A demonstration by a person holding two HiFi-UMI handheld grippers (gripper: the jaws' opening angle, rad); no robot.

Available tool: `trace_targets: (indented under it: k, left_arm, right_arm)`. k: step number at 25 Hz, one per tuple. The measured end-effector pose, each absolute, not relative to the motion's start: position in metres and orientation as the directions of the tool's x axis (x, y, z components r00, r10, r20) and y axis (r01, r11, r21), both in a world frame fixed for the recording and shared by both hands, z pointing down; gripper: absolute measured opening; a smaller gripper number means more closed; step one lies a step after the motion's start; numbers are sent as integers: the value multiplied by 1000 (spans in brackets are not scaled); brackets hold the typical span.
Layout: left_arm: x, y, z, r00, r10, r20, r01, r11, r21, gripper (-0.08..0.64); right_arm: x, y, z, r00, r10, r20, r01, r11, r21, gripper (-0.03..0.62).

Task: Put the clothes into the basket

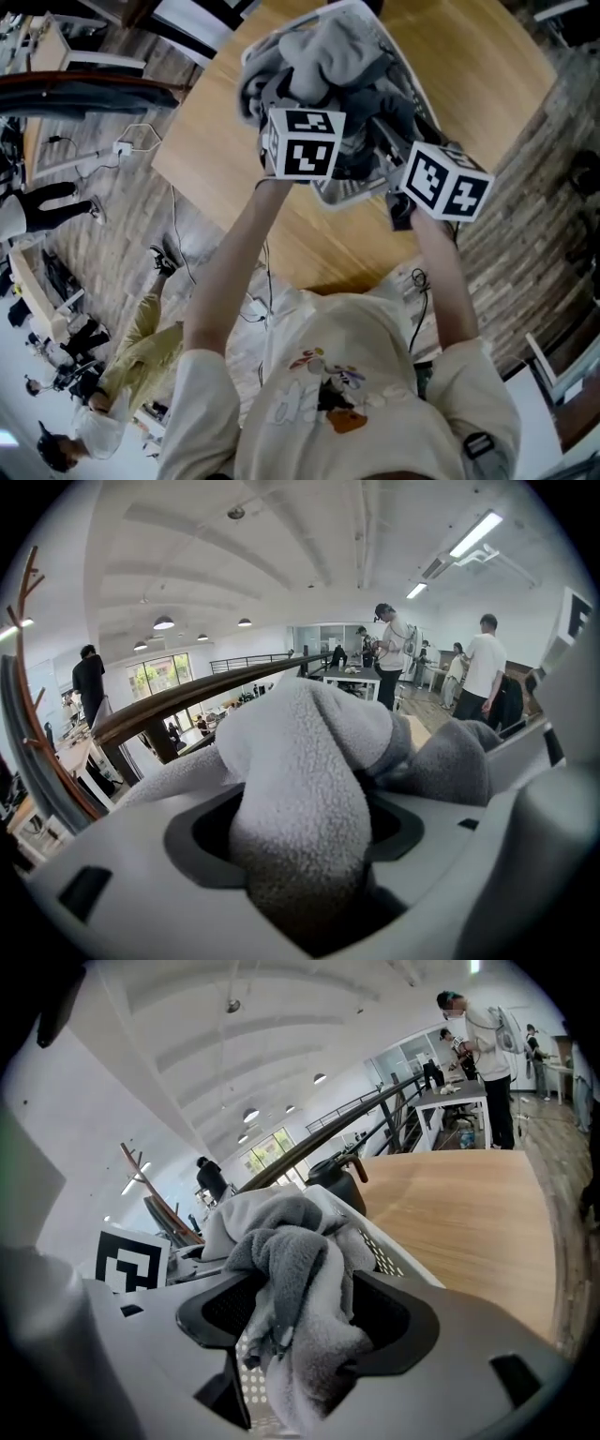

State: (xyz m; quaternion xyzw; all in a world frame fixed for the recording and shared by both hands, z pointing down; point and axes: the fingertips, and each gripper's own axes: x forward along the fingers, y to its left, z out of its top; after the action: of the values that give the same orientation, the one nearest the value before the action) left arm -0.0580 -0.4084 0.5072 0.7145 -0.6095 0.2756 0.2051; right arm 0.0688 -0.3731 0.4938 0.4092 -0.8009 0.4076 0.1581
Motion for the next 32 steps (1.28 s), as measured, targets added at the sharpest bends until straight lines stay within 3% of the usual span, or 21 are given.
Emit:
trace_targets:
  k: [6, 16, 23, 30, 32]
  left_arm:
    - [-47, -388, 476, 151, -780, 607, -984, -180, 14, 334]
    - [-38, -355, 430, 194, -823, 534, -981, -167, 99, 333]
    - [-24, -323, 414, 225, -826, 516, -972, -157, 174, 260]
    - [-48, -300, 419, 174, -815, 553, -975, -66, 210, 123]
    - [-56, -291, 424, 166, -806, 568, -973, -39, 229, 114]
  right_arm:
    - [85, -346, 476, -627, -543, 558, -772, 336, -540, 318]
    - [83, -332, 449, -673, -540, 505, -732, 387, -561, 316]
    - [57, -331, 411, -741, -499, 448, -671, 533, -516, 310]
    - [17, -352, 398, -788, -443, 427, -613, 626, -482, 204]
    - [0, -360, 398, -794, -433, 427, -603, 650, -463, 193]
